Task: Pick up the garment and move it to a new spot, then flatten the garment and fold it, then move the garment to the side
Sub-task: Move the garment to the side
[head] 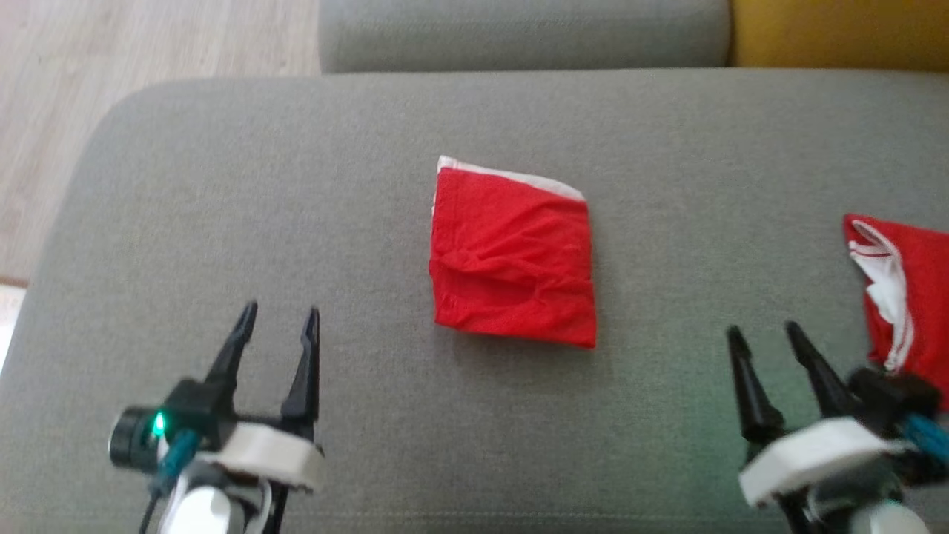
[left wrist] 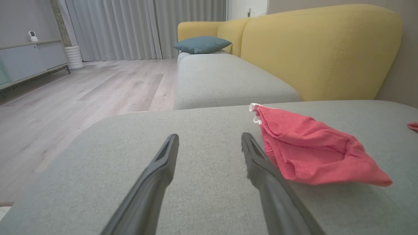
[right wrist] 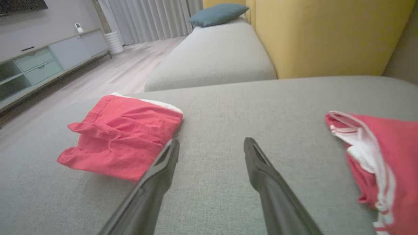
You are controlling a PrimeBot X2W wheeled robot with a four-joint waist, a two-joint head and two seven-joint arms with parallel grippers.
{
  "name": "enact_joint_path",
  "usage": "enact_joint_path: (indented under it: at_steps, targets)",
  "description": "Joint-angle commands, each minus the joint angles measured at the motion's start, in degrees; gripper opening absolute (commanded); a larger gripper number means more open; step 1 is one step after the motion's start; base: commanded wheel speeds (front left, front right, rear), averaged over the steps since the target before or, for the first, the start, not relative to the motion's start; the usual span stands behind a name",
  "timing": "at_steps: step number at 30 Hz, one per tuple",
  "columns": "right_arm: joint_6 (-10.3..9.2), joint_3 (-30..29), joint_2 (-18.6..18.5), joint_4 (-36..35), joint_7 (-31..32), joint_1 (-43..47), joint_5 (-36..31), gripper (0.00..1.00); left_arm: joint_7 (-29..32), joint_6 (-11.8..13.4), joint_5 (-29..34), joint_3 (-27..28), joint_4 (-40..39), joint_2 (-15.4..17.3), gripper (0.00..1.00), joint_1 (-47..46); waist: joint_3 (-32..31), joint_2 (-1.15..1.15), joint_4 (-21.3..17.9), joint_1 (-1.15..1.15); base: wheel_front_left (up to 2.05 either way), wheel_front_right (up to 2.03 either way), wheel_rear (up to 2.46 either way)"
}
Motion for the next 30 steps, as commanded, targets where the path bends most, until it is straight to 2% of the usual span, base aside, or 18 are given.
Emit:
enact_joint_path:
  at_steps: [1,8,14,19,23,24,26,30]
  targets:
    - [-0.04,1.78,-0.48,-1.25,0.23,-4.67,0.30,1.00,-0.53,0.22,0.14,1.97,-2.17,0.89,1.00,-4.05,1.24,0.00,1.03,0.00,0.00,0.00,0.00]
    - [-0.04,5.56,-1.07,10.17,1.86,-16.29,1.20,1.00,-1.42,-0.13,0.24,1.50,-2.14,0.06,1.00,-9.74,6.14,0.00,5.86,0.00,0.00,0.00,0.00]
    - [-0.04,7.65,-0.84,23.16,2.28,-26.17,2.93,1.00,-1.73,-1.05,0.39,0.18,-1.08,-1.05,1.00,-13.41,9.03,0.00,9.43,0.00,0.00,0.00,0.00]
    - [-0.04,7.19,-0.56,33.76,2.66,-31.68,2.89,1.00,-1.77,-1.39,0.43,-0.48,-1.52,-2.11,1.00,-14.66,10.20,0.00,11.36,0.00,0.00,0.00,0.00]
    - [-0.04,7.39,-0.42,41.10,6.30,-33.40,2.72,0.98,-1.77,-1.58,0.45,-0.43,-1.60,-2.57,1.00,-14.66,10.45,0.00,11.80,0.00,0.00,0.00,0.00]
    - [-0.04,7.62,-0.40,42.16,7.02,-33.59,2.93,0.76,-1.78,-1.62,0.49,-0.39,-1.60,-2.65,1.00,-14.65,10.50,0.00,11.82,0.00,0.00,0.00,0.00]
    - [-0.04,8.37,-0.37,43.32,7.60,-33.87,3.10,0.00,-1.78,-1.69,0.59,-0.27,-1.65,-2.79,1.00,-14.61,10.56,0.00,11.68,0.00,0.00,0.00,0.00]
    - [-0.04,10.34,-0.38,42.31,5.67,-34.18,2.39,0.00,-1.78,-1.74,0.95,0.35,-1.93,-2.79,1.00,-14.35,10.41,0.00,10.29,0.00,0.00,0.00,0.00]
